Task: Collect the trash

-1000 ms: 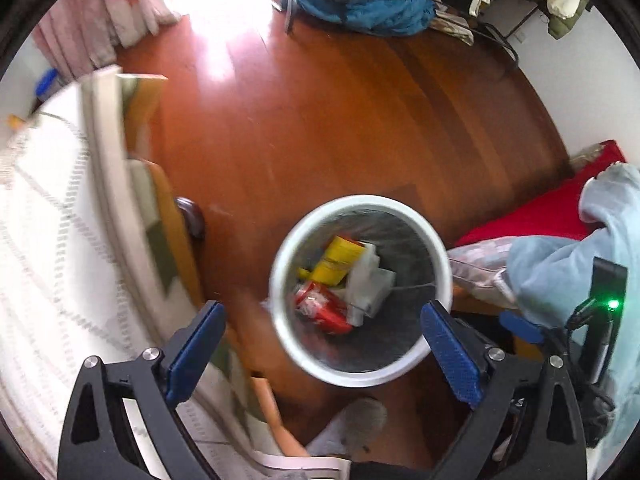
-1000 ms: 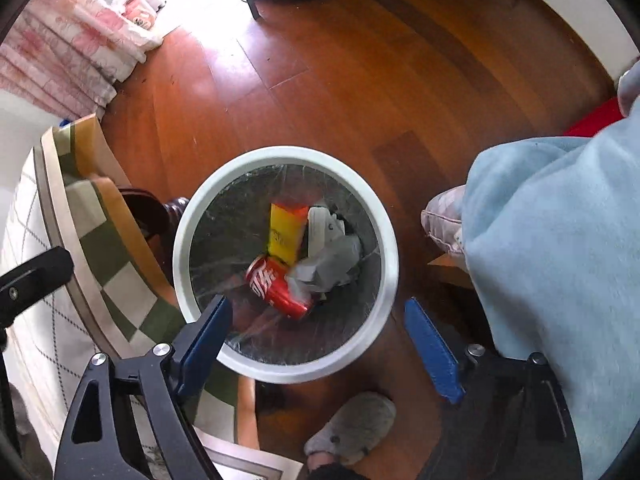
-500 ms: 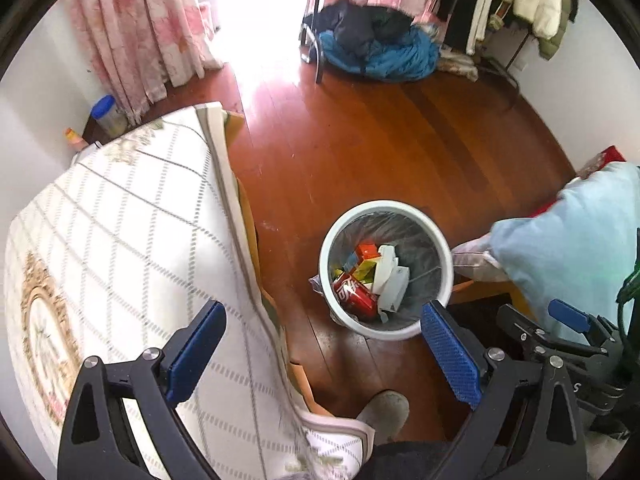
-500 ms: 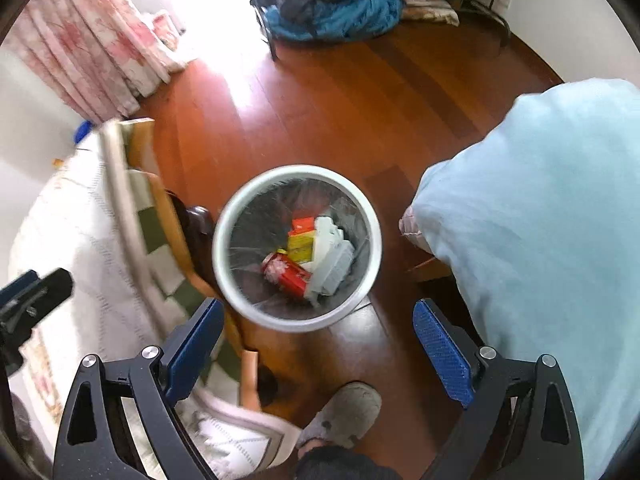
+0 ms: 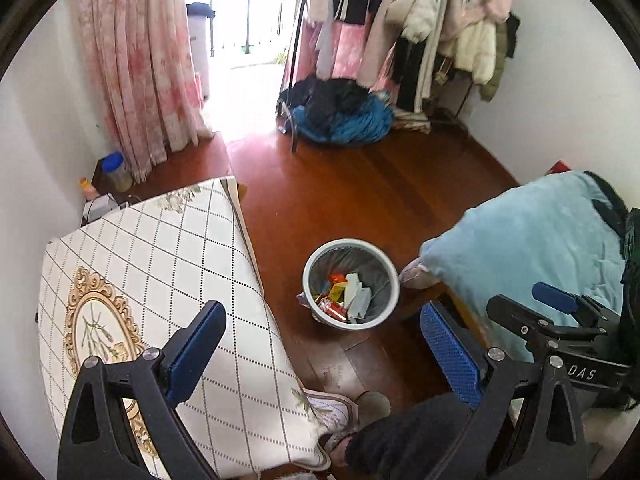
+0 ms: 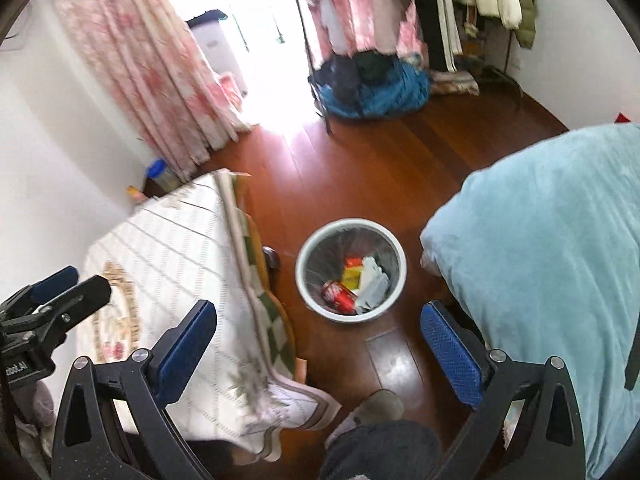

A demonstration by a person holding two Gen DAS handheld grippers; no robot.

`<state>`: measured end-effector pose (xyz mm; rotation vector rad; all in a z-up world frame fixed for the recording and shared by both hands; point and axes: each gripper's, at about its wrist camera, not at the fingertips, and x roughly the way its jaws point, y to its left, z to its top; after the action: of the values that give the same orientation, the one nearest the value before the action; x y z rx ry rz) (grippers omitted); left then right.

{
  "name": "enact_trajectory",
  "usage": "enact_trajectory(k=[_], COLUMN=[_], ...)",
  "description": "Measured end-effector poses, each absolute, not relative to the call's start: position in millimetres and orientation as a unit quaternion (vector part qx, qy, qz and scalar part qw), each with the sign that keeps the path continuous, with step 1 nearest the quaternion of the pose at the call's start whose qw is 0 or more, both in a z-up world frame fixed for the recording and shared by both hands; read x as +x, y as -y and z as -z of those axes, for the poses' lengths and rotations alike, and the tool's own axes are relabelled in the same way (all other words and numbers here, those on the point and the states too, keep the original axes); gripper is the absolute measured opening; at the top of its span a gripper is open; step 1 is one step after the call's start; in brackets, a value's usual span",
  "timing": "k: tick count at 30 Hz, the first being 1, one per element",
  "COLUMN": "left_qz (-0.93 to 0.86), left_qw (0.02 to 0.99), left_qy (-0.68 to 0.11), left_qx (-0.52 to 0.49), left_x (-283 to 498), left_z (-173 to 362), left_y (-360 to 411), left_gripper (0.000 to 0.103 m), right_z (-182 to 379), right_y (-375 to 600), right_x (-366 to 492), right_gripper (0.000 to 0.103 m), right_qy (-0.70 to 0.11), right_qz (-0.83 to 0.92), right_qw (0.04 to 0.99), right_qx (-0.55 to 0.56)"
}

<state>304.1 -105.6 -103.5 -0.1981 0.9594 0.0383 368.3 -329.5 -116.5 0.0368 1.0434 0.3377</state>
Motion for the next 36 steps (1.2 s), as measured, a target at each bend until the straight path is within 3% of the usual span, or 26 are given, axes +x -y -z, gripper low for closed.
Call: enact_trajectory(k=[15,36], left_qz=[0.021,0.039], left_qw=[0.905,0.914], left_qy=[-0.402,-0.376], left_qx=[-0.135,-0.149], left_x=[212,170], left_z=[34,10], left_y=[94,89], left_gripper=[0.099,0.099], right_z=[8,-28], right_y=[348,339], right_x=[259,211], right_gripper=[0.103,0.103], right_qy=[-0.430,-0.413], right_qz=[-0.229,-0.262], right_qw=[0.872,0.872], right_qx=[0.039,0.028])
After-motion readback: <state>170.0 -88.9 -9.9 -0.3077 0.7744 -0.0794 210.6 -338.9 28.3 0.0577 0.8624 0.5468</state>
